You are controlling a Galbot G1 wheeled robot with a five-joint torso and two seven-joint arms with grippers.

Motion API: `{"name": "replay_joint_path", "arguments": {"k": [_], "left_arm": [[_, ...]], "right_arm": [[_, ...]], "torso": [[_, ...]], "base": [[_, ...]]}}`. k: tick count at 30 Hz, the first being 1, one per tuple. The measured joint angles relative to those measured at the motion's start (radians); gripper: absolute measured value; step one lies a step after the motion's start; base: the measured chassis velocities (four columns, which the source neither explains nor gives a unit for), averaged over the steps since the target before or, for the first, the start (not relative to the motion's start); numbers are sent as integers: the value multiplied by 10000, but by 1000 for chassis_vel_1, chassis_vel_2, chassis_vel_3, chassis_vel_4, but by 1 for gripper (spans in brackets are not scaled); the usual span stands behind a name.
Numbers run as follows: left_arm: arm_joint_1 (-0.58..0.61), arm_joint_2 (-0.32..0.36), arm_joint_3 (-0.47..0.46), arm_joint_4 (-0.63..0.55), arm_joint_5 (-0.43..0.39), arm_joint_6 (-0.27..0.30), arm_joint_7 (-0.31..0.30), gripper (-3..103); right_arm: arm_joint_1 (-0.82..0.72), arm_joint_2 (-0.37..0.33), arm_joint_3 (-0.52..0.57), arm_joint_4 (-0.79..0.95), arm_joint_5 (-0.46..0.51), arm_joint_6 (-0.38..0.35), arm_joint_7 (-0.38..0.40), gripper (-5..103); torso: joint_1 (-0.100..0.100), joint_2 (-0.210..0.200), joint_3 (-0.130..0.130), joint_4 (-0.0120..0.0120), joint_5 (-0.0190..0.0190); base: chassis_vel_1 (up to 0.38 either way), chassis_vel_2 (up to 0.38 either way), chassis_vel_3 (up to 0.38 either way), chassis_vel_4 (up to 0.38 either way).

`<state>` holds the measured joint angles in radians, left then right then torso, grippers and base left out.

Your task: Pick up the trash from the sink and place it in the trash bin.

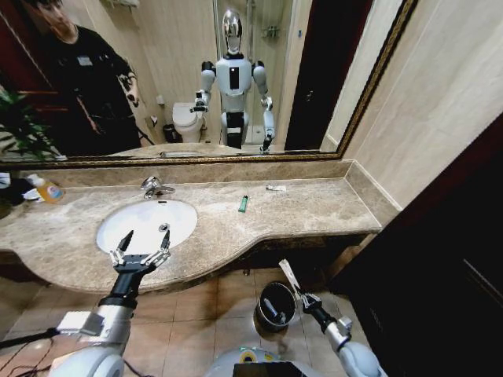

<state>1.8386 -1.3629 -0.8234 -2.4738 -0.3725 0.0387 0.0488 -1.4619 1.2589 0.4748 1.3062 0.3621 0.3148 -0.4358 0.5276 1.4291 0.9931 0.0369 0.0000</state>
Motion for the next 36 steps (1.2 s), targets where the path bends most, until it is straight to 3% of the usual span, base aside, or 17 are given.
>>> {"name": "replay_joint_path", "arguments": {"k": [5, 11, 26, 29, 30, 32, 34, 36], "left_arm": [[0, 0, 0, 0, 0, 0, 0, 100], [0, 0, 0, 0, 0, 0, 0, 100], [0, 0, 0, 0, 0, 0, 0, 100], [-1, 0, 0, 0, 0, 0, 0, 100], [-1, 0, 0, 0, 0, 0, 0, 100], [0, 0, 0, 0, 0, 0, 0, 100], [0, 0, 0, 0, 0, 0, 0, 100], [0, 0, 0, 0, 0, 0, 0, 100]], "right_arm": [[670, 310, -92, -1636, -573, 413, 107, 0], [1266, 293, -648, -2811, -522, 764, 587, 0], [1520, 469, -1236, -3402, -578, 1033, 1020, -3], [1554, 583, -1251, -3473, -599, 1121, 1096, 12], [1554, 583, -1251, -3473, -599, 1121, 1096, 12], [1552, 613, -1265, -3511, -648, 1221, 1102, 22], [1540, 613, -1270, -3513, -690, 1256, 1102, 22], [1490, 592, -1286, -3483, -735, 1262, 1095, 33]], "torso": [[0, 0, 0, -1, 0], [0, 0, 0, 0, -1], [0, 0, 0, -1, -2], [0, 0, 0, -1, -1], [0, 0, 0, -1, -1], [0, 0, 0, -1, 0], [0, 0, 0, -1, -1], [0, 0, 0, -1, 0]], "base": [[0, 0, 0, 0], [0, 0, 0, 0], [0, 0, 0, 0], [0, 0, 0, 0], [0, 0, 0, 0], [0, 0, 0, 0], [0, 0, 0, 0], [0, 0, 0, 0]]}}
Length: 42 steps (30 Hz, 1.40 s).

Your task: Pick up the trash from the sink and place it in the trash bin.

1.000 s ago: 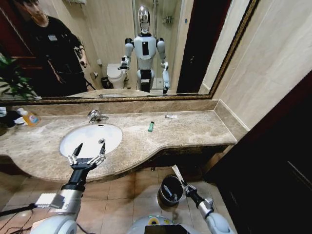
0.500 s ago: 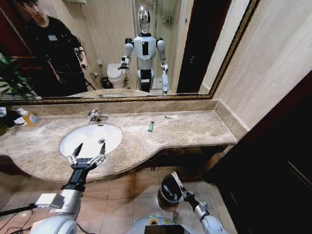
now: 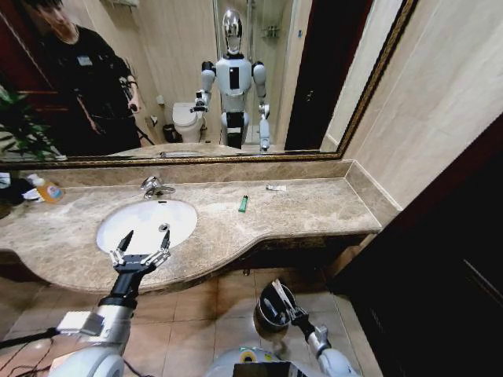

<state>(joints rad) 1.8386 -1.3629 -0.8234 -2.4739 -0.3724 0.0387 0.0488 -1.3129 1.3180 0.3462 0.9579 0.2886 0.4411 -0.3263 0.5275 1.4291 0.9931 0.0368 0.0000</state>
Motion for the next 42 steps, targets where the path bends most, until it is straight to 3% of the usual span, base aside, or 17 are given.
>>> {"name": "replay_joint_path", "arguments": {"k": [1, 2, 8, 11, 14, 19, 31, 42], "left_arm": [[0, 0, 0, 0, 0, 0, 0, 100], [0, 0, 0, 0, 0, 0, 0, 100], [0, 0, 0, 0, 0, 0, 0, 100], [0, 0, 0, 0, 0, 0, 0, 100], [0, 0, 0, 0, 0, 0, 0, 100], [0, 0, 0, 0, 0, 0, 0, 100], [0, 0, 0, 0, 0, 0, 0, 100], [0, 0, 0, 0, 0, 0, 0, 100]], "right_arm": [[-23, -12, 0, 21, -10, 7, -10, 33], [-35, -21, 0, 40, -14, 9, -18, 44], [-63, -58, 22, 89, -15, 21, -31, 61], [-76, -75, 28, 119, -15, 24, -37, 77], [-87, -74, 28, 136, -14, 24, -41, 82], [-103, -46, 14, 140, -14, 42, -47, 99], [-284, -30, 45, 516, -3, 16, 76, 100], [-1826, -514, 831, 4081, 701, -932, 257, 100]], "torso": [[0, 0, 0, -1, 0], [0, 0, 0, 0, 0], [0, 0, 0, 0, -1], [0, 0, 0, 0, 0], [0, 0, 0, 0, 0], [0, 0, 0, 0, 0], [0, 0, 0, 0, 1], [0, 0, 0, -1, 2]], "base": [[0, 0, 0, 0], [0, 0, 0, 0], [0, 0, 0, 0], [0, 0, 0, 0], [0, 0, 0, 0], [0, 0, 0, 0], [0, 0, 0, 0], [0, 0, 0, 0]]}}
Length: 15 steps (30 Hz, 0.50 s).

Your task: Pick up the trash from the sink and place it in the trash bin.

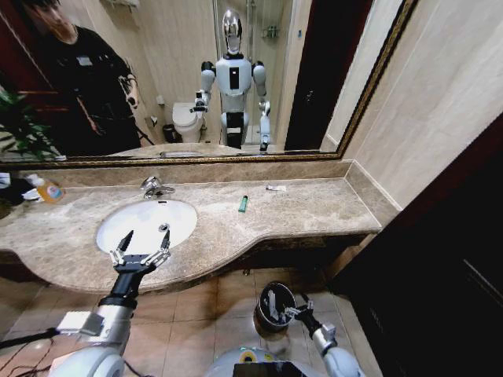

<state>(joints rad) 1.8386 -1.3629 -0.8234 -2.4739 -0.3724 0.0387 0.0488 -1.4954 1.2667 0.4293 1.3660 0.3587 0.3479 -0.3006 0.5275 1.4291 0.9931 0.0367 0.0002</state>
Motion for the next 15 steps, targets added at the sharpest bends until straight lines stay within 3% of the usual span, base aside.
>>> {"name": "replay_joint_path", "arguments": {"k": [5, 15], "left_arm": [[0, 0, 0, 0, 0, 0, 0, 100], [0, 0, 0, 0, 0, 0, 0, 100]], "right_arm": [[-577, -106, 372, 1402, -362, 347, -122, 100], [-1097, -32, 498, 3848, -768, 111, -160, 100]], "torso": [[0, 0, 0, 1, -2], [0, 0, 0, 1, -2]], "base": [[0, 0, 0, 0], [0, 0, 0, 0]]}}
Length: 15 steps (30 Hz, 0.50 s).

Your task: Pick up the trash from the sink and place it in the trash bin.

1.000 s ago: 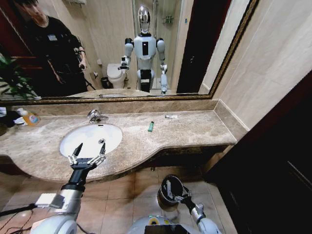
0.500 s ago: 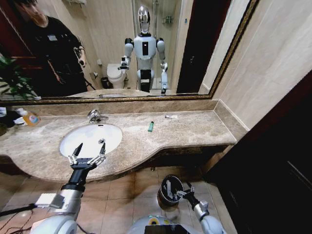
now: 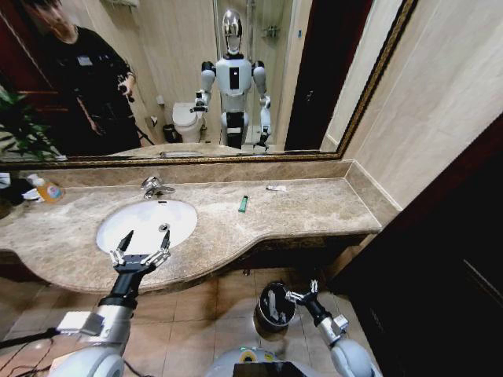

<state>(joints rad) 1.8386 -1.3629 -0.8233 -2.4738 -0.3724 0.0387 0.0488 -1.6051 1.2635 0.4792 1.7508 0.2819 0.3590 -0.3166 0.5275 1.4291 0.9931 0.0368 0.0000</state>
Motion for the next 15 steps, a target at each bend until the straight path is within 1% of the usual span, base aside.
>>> {"name": "replay_joint_path", "arguments": {"k": [1, 4, 8, 10, 11, 12, 15], "left_arm": [[0, 0, 0, 0, 0, 0, 0, 100], [0, 0, 0, 0, 0, 0, 0, 100], [0, 0, 0, 0, 0, 0, 0, 100], [0, 0, 0, 0, 0, 0, 0, 100], [0, 0, 0, 0, 0, 0, 0, 100], [0, 0, 0, 0, 0, 0, 0, 100], [0, 0, -1, 0, 0, 0, 0, 100]], "right_arm": [[0, 0, 0, 0, 0, 0, 0, 100], [52, -46, 14, 1103, -57, -310, -13, 100], [352, -100, -10, 1588, -39, -544, -103, 100], [862, -241, -208, 1790, 0, -908, -96, 100], [862, -241, -208, 1790, 0, -908, -96, 100], [1103, -301, -317, 1806, 13, -1073, -57, 100], [2113, -500, -731, 1582, 10, -1590, 13, 100]], "torso": [[0, 0, 0, 0, 0], [0, 0, 0, 0, -1], [0, 0, 0, -1, 0], [0, 0, 0, -1, 0], [0, 0, 0, -1, 0], [0, 0, 1, -1, -1], [0, 0, 1, 0, 0]], "base": [[0, 0, 0, 0], [0, 0, 0, 0], [0, 0, 0, 0], [0, 0, 0, 0], [0, 0, 0, 0], [0, 0, 0, 0], [0, 0, 0, 0]]}}
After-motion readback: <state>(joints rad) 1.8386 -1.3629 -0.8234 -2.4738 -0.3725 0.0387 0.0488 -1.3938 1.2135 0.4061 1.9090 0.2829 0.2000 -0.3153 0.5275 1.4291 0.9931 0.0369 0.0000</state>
